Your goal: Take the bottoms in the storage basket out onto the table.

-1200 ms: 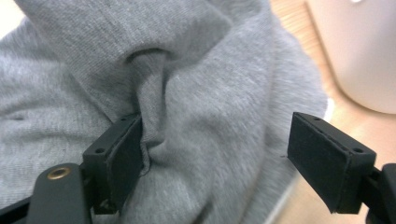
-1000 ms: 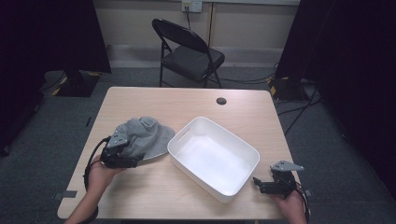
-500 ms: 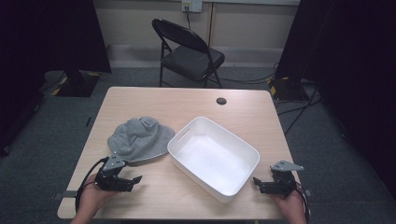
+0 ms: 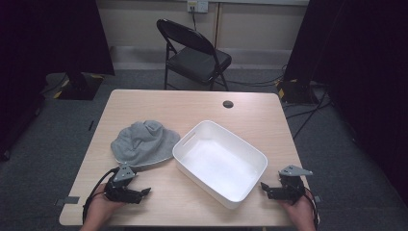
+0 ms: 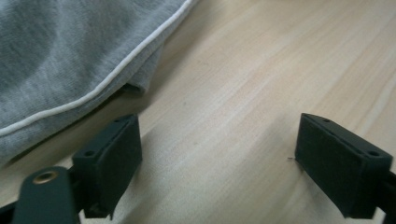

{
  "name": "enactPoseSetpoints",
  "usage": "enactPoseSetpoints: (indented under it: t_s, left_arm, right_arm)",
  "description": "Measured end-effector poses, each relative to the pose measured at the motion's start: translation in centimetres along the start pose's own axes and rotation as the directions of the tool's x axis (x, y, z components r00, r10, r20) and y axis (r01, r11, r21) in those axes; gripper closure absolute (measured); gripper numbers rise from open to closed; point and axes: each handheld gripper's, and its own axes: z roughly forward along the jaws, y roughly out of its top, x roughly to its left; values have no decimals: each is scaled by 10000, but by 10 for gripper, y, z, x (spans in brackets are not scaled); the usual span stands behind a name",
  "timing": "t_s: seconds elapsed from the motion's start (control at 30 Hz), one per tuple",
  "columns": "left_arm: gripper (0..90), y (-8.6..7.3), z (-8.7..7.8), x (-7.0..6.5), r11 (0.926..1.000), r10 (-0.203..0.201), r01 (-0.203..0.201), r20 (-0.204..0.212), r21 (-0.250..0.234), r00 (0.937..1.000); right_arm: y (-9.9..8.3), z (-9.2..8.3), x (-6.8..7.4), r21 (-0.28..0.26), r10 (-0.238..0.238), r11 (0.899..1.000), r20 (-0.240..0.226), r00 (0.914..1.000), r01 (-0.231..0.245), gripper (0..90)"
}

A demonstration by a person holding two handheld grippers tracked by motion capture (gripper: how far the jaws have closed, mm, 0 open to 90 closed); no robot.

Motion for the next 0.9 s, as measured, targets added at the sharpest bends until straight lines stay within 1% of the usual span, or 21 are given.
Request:
enactPoseSetpoints:
  t_s: [0.03,0.13,0.23,0.33,0.4,0.47,0.53,0.57,0.63,0.7,0.73,0.8,0.9]
  left_arm:
    - [101,0,0,0,10000,41,-41,69,28,10000]
    - [81,1,1,-1,9999,62,-63,77,124,10000]
    - [35,1,3,-1,9997,-77,77,12,215,10000]
    - [33,1,3,-1,9997,-77,77,10,214,10000]
    - [32,1,3,-1,9997,-102,102,-36,221,9999]
    - [29,1,3,-1,9997,-97,99,-85,233,9999]
    - [28,1,3,-1,9997,-107,109,-76,232,9999]
    - [28,1,3,-1,9997,-108,110,-79,230,9999]
    - [28,1,3,-1,9997,-104,106,-85,230,9999]
    - [28,1,2,-2,9996,-142,145,-119,232,9998]
    - [28,1,2,-2,9996,-158,161,-131,228,9998]
    - [28,1,2,-2,9996,-169,172,-144,215,9998]
    - [28,1,2,-2,9996,-176,180,-155,227,9997]
  right_arm:
    - [0,0,0,-5,31,10000,41,10000,-31,102]
    - [0,0,1,-14,46,10000,62,10000,-46,104]
    - [0,0,1,-54,-84,10000,-53,10000,83,115]
    - [0,-1,0,15,-43,10000,-55,10000,43,133]
    - [2,-2,0,140,-115,9998,-195,9997,118,143]
    - [4,-2,0,243,-237,9994,-227,9995,243,147]
    - [6,-2,1,353,-244,9990,-348,9991,257,150]
    - [8,-3,1,351,-177,9992,-454,9988,193,159]
    - [11,-5,1,239,-290,9993,-544,9981,303,177]
    - [15,-9,0,103,-202,9997,-714,9972,210,178]
    - [17,-11,0,70,-159,9998,-747,9971,165,178]
    - [22,-14,-1,35,-244,9997,-815,9964,248,178]
    - [28,-19,-3,41,-311,9995,-776,9965,315,179]
